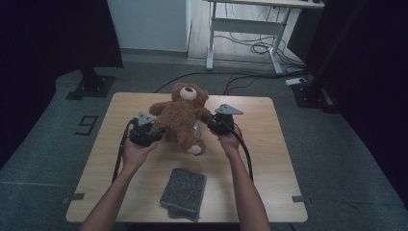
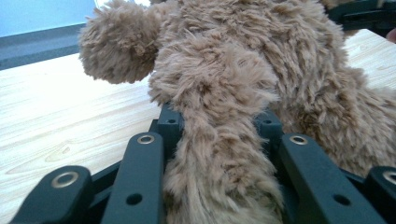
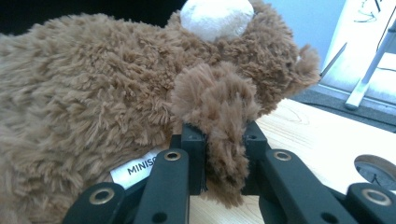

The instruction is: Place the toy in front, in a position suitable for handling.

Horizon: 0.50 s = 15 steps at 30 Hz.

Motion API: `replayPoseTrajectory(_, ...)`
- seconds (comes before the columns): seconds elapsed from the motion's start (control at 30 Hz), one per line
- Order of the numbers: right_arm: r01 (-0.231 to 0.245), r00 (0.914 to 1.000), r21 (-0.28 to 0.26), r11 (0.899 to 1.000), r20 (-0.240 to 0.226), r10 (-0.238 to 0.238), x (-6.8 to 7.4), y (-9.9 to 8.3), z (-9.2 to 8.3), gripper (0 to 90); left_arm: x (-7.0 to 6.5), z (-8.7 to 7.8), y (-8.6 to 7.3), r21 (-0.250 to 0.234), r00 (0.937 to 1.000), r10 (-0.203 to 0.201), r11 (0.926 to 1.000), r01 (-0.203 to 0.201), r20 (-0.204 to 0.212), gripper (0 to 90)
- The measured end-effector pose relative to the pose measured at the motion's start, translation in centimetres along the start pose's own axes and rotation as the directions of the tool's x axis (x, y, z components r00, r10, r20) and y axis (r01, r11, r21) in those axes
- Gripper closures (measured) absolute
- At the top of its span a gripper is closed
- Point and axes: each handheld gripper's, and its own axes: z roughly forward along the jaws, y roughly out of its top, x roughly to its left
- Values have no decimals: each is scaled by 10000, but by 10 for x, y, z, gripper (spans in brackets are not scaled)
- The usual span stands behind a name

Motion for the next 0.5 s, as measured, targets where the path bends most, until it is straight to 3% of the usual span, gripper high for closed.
replayPoseTrajectory(0.5,-61,9999,-340,9994,-127,56,-4,-11,-32,775,-2,9,3,154,10000,-67,9999,66,19,650)
